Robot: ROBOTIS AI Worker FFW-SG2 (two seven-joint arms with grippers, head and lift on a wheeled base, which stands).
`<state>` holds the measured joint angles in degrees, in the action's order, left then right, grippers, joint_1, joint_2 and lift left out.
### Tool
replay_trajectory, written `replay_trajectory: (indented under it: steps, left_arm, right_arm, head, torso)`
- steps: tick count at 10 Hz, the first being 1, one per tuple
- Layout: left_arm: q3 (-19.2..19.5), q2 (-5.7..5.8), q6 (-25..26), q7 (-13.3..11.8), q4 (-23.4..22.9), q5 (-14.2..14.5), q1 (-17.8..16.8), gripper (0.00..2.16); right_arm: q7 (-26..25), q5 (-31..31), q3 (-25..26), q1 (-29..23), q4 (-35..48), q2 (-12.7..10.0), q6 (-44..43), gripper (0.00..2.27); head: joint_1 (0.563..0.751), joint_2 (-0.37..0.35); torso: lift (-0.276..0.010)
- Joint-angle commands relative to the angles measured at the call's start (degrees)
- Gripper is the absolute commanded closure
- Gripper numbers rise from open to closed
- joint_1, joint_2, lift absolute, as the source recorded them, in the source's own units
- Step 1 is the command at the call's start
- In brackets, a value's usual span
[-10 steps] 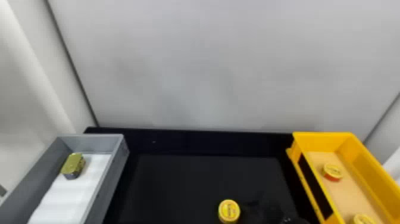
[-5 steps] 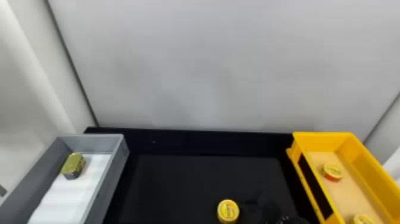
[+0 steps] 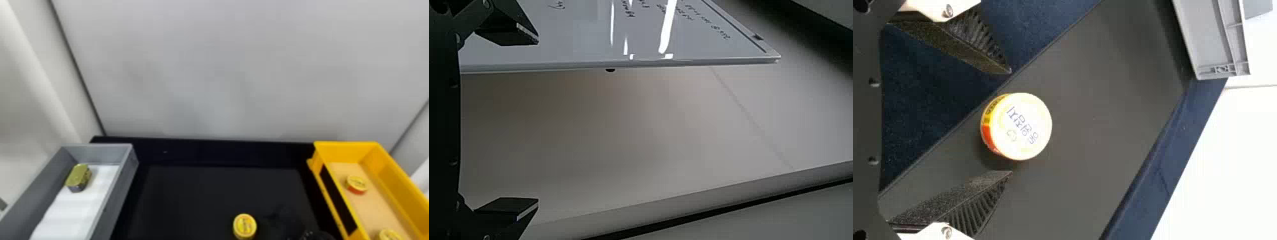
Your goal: Pick up the round yellow can and place it in the yellow rectangular box
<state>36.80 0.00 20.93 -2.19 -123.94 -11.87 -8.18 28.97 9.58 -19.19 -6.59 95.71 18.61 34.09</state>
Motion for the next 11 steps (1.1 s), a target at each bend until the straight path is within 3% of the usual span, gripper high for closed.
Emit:
replay_trajectory:
  steps: [1,6,11]
  left_arm:
    - [0.05,-0.15,0.00,-0.01,-0.07,0.00,-0.08,0.13]
    - [-0.22,-0.15,0.09,-0.01,-0.07,0.00,-0.08,0.13]
    - [0.40,-0.15,0.09,-0.01,-0.07,0.00,0.01,0.13]
  right_arm:
    - [0.13,0.00,-0.25,-0.01,-0.26,-0.15,-0.15,0.06]
    - [-0.04,-0.35,-1.83,2.37,-3.51,-1.21,-2.44,0.10]
    - [-0.74,-0.26,-1.30,2.19,-2.99,-1.12,-2.61,0.46]
  head:
    - [0.629,0.012]
    - [0.629,0.012]
    - [0.629,0.012]
  torso:
    - [-0.055]
    - [-0.055]
    - [-0.055]
